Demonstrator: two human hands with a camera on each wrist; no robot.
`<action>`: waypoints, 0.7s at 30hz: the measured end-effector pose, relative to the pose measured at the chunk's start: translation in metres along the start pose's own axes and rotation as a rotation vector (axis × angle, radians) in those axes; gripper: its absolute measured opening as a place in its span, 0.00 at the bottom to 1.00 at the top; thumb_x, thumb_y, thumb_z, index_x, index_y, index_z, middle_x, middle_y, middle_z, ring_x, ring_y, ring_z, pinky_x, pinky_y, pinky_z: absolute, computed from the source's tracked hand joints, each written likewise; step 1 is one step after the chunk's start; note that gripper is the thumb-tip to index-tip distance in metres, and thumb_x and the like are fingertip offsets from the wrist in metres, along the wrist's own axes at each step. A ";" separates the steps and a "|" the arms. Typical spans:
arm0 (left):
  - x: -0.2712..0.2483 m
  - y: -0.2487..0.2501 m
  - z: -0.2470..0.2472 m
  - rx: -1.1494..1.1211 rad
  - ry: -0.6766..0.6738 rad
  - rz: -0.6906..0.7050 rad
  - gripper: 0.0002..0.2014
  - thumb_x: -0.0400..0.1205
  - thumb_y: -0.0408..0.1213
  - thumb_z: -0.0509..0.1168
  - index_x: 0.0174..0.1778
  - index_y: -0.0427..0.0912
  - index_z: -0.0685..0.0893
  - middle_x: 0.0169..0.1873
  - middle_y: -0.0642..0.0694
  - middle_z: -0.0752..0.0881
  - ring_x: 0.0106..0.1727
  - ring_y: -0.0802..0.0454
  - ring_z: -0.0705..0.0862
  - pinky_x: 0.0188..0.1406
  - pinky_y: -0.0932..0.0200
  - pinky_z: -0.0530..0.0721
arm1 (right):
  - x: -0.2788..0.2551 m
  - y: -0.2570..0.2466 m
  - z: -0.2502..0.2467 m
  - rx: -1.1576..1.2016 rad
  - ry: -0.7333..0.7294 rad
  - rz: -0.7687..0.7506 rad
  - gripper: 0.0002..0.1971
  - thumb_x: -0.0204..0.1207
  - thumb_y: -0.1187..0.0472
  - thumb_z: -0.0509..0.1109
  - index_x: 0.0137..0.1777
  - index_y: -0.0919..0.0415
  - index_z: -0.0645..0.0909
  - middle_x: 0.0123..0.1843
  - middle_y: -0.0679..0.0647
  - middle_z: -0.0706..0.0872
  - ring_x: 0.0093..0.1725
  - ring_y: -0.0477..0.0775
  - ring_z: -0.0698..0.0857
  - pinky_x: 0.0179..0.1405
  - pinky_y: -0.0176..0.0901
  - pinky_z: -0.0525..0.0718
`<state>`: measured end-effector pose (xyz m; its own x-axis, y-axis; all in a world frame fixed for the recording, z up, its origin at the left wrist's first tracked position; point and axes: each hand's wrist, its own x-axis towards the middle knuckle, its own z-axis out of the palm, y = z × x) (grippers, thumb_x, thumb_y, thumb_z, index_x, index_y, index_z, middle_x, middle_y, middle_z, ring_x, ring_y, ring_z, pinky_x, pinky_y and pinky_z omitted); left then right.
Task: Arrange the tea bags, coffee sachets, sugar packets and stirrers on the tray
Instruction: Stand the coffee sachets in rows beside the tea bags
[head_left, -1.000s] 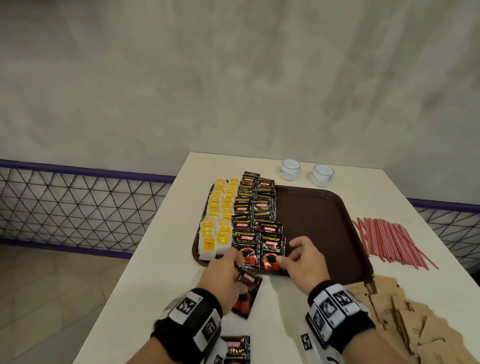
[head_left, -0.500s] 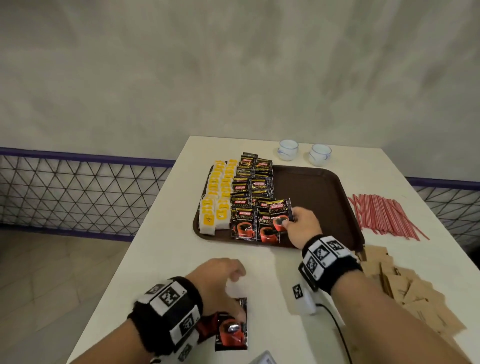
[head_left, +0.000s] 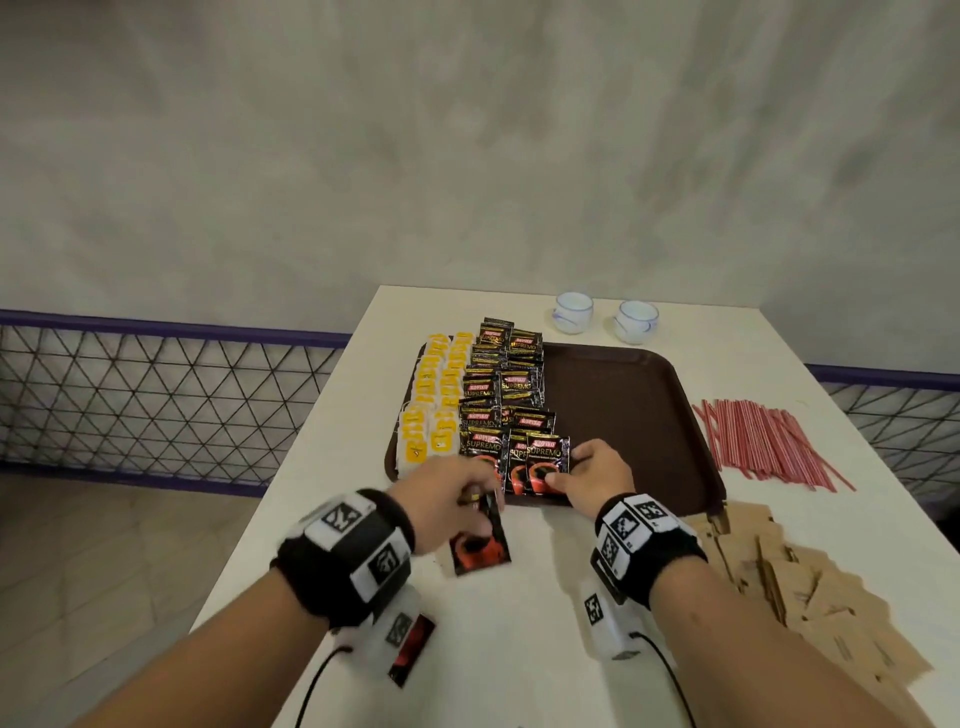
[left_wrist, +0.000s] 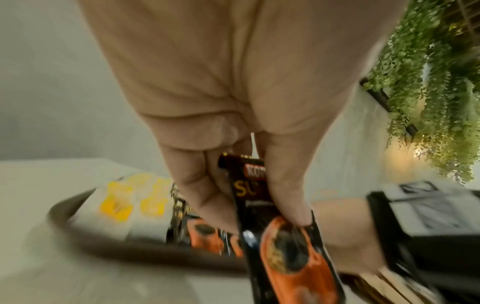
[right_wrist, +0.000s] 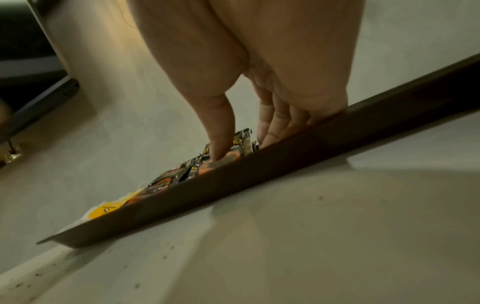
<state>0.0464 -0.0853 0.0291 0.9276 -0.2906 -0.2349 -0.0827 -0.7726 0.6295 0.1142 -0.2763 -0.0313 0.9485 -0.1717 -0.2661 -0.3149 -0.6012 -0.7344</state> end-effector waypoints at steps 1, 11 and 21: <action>0.008 0.004 -0.008 -0.033 0.036 0.011 0.07 0.77 0.33 0.70 0.46 0.50 0.83 0.48 0.56 0.82 0.48 0.59 0.81 0.41 0.70 0.78 | 0.000 0.001 0.000 0.010 0.002 -0.009 0.17 0.71 0.62 0.78 0.57 0.58 0.76 0.51 0.54 0.84 0.50 0.51 0.82 0.47 0.37 0.74; 0.076 0.001 -0.008 0.079 0.143 -0.064 0.12 0.82 0.25 0.60 0.53 0.44 0.83 0.65 0.46 0.81 0.61 0.47 0.82 0.51 0.61 0.78 | 0.005 0.001 0.005 0.048 -0.029 -0.048 0.11 0.73 0.70 0.72 0.50 0.56 0.78 0.51 0.60 0.90 0.53 0.54 0.88 0.49 0.38 0.82; 0.107 -0.015 -0.006 0.288 0.075 -0.143 0.20 0.83 0.32 0.63 0.69 0.55 0.78 0.71 0.45 0.77 0.67 0.46 0.79 0.62 0.52 0.82 | -0.011 0.008 -0.005 0.142 -0.063 -0.151 0.07 0.75 0.66 0.73 0.49 0.55 0.80 0.36 0.47 0.83 0.38 0.41 0.83 0.34 0.25 0.73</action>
<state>0.1490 -0.1011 -0.0007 0.9605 -0.1341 -0.2439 -0.0399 -0.9337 0.3559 0.1016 -0.2826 -0.0312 0.9828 -0.0360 -0.1812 -0.1747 -0.4995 -0.8485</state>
